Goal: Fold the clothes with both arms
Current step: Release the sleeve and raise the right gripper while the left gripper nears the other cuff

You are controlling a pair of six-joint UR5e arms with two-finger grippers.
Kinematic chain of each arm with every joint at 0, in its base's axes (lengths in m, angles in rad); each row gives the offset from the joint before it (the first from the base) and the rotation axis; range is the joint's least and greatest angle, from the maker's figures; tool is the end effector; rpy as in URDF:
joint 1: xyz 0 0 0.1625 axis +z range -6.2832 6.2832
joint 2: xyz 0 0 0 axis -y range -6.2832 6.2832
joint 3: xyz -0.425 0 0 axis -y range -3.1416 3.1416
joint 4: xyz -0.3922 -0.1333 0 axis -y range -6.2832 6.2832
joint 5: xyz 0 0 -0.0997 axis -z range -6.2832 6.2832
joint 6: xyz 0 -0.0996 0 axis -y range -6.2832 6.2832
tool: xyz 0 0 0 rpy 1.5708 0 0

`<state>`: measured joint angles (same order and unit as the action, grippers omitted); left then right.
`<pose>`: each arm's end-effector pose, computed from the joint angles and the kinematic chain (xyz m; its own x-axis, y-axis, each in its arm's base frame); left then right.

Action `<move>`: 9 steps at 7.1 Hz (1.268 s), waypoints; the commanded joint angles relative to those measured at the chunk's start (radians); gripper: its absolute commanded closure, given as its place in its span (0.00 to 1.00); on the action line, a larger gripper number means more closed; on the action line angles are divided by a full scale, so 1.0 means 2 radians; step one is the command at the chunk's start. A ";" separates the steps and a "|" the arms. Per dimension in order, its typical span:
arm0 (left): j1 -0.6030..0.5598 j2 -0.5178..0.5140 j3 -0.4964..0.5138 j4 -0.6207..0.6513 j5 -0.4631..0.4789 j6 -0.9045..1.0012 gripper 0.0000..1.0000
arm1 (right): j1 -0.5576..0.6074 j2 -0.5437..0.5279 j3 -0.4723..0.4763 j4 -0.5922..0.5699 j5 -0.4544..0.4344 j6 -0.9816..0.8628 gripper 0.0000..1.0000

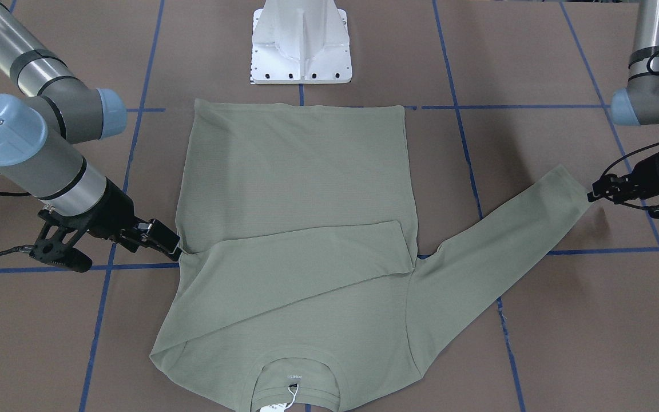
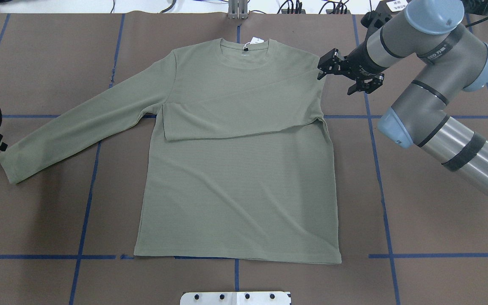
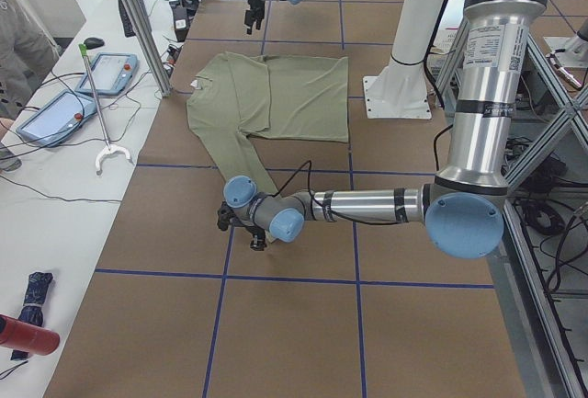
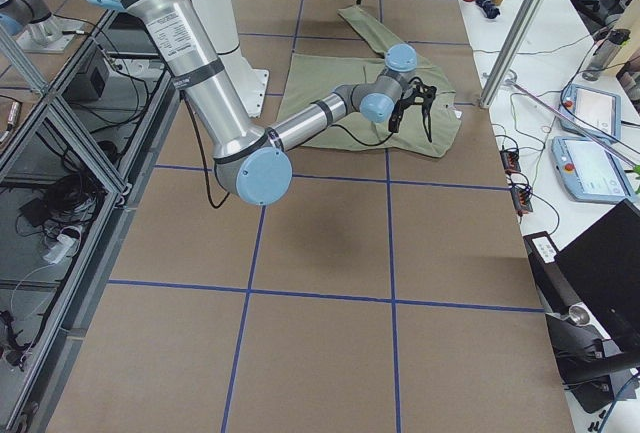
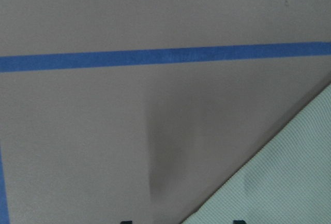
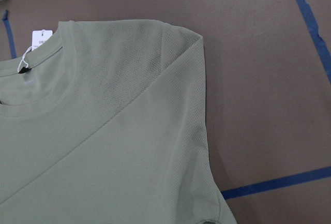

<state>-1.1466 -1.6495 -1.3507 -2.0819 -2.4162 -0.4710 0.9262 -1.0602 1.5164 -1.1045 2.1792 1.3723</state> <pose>0.1681 -0.5150 0.6670 0.6138 0.0773 -0.7857 -0.1181 0.9930 0.0054 -0.3506 -0.5935 0.3304 0.4311 0.3041 0.8495 -0.3031 0.9356 -0.1812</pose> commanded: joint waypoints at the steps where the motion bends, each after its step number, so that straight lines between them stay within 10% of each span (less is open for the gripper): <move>1: 0.003 0.000 -0.001 -0.001 -0.001 0.000 0.32 | 0.001 -0.008 0.006 -0.001 -0.004 0.000 0.01; 9: 0.020 0.002 0.001 0.002 0.001 0.003 0.41 | 0.001 -0.008 0.016 -0.001 -0.002 0.001 0.01</move>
<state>-1.1102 -1.6463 -1.3501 -2.0788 -2.4150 -0.4669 0.9281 -1.0768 1.5477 -1.1059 2.1705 1.3733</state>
